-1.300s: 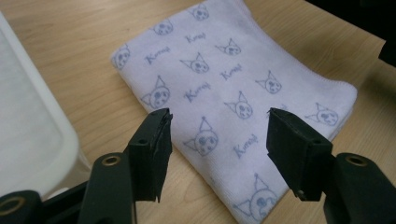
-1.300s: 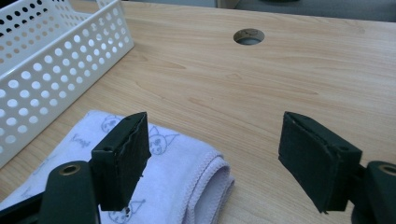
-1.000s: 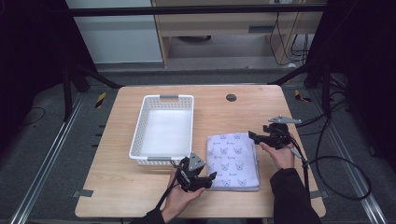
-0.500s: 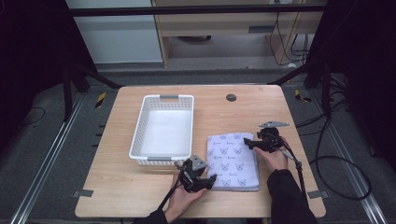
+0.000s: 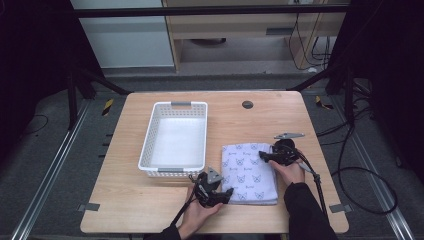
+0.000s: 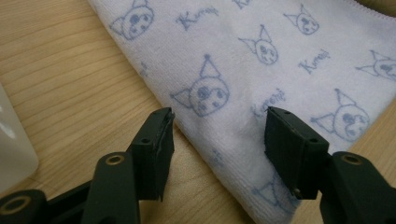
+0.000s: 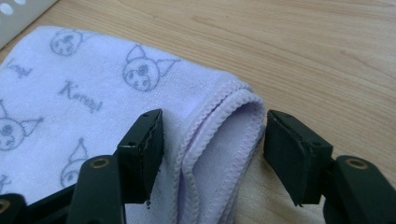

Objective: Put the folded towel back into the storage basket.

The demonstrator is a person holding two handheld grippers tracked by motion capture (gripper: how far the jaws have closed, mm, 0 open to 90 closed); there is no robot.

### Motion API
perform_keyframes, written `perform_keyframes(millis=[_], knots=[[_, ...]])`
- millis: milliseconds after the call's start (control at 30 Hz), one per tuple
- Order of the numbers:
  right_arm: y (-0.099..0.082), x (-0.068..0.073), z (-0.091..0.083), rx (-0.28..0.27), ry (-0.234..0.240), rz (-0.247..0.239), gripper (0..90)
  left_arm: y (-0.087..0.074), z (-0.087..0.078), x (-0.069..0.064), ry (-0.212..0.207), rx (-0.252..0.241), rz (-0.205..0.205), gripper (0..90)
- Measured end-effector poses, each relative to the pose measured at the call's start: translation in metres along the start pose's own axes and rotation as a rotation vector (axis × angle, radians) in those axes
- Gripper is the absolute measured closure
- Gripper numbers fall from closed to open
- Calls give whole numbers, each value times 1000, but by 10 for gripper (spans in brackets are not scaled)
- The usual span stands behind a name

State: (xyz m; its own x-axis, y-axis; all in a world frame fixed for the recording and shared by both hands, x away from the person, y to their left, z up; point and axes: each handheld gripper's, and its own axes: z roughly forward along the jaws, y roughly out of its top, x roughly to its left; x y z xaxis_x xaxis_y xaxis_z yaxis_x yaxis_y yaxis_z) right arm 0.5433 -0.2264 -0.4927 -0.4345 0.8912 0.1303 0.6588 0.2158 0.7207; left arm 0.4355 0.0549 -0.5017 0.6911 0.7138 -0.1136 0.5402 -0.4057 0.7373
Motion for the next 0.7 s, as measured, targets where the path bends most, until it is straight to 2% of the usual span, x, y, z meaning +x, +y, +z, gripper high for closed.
perform_keyframes(millis=[167, 200, 233, 267, 300, 333, 433, 467, 500, 533, 567, 700], knots=[[-1, -2, 1, 6, 18, 30, 413, 0, 1, -1, -2, -1, -5, 420], [-1, -2, 2, 10, 29, 51, 441, 1, 0, -1, -12, 6, -4, 453], [-1, -2, 2, 10, 29, 51, 441, 1, 0, -1, -12, 6, -4, 472], [-1, -2, 2, 21, 42, 73, 474, 1, 0, 0, -31, 6, -12, 505], [-1, -2, 2, 21, 42, 73, 474, 1, 0, 0, -31, 6, -12, 527], [-1, -3, 2, 28, 61, 87, 513, 2, 0, 0, -45, 12, -16, 542], [0, -3, 2, 33, 72, 96, 546, 3, 0, 1, -63, 20, -25, 605], [0, -3, 2, 35, 76, 102, 564, 3, -1, 0, -72, 33, -49, 625], [0, -3, 2, 35, 76, 102, 564, 3, -1, 0, -72, 33, -49, 655], [0, -4, 2, 38, 92, 107, 621, 3, -1, 0, -74, 33, -46, 655], [0, -4, 1, 38, 97, 112, 636, 4, -1, 1, -76, 39, -41, 669], [1, -2, 0, 42, 96, 113, 690, 6, -2, 3, -104, 43, -58, 744]])
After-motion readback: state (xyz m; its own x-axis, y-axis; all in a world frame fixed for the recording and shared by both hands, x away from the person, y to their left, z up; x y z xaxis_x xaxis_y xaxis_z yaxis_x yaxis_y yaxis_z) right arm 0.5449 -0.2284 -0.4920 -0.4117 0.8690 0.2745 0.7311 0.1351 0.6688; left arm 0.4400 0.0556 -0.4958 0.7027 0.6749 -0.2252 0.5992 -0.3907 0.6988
